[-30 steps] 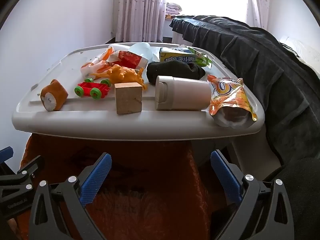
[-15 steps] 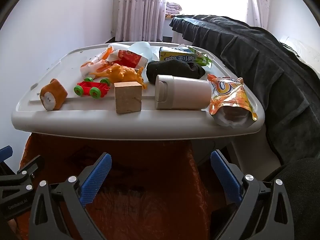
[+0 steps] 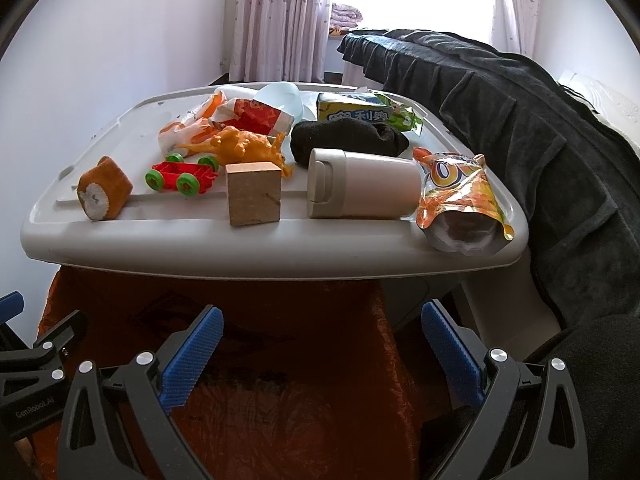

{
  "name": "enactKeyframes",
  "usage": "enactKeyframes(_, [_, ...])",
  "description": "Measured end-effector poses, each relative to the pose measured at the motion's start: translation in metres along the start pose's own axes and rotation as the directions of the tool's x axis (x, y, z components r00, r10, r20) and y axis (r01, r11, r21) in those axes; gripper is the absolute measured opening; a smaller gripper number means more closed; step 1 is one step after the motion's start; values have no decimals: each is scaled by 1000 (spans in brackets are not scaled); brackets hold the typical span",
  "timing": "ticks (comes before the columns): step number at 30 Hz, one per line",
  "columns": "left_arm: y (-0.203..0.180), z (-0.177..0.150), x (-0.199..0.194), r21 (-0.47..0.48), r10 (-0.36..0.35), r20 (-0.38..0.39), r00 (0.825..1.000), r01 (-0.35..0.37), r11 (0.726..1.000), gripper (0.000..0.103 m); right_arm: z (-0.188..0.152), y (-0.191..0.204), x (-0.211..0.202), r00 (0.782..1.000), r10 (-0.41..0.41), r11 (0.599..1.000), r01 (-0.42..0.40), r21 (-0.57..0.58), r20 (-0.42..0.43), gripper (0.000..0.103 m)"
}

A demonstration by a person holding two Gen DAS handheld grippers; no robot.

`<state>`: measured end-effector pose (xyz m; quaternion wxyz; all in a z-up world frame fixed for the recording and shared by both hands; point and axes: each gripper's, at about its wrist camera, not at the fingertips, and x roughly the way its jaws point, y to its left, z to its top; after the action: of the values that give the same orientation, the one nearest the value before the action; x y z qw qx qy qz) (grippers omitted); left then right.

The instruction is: Collect trash

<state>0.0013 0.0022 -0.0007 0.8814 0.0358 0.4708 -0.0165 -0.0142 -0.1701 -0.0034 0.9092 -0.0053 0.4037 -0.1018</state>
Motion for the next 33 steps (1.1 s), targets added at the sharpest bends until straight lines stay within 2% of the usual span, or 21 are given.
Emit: enactKeyframes(33, [0, -1, 2, 0, 0, -2, 1000, 0, 1000, 97, -2, -3, 3, 1000, -1, 1000, 1, 13, -16, 98])
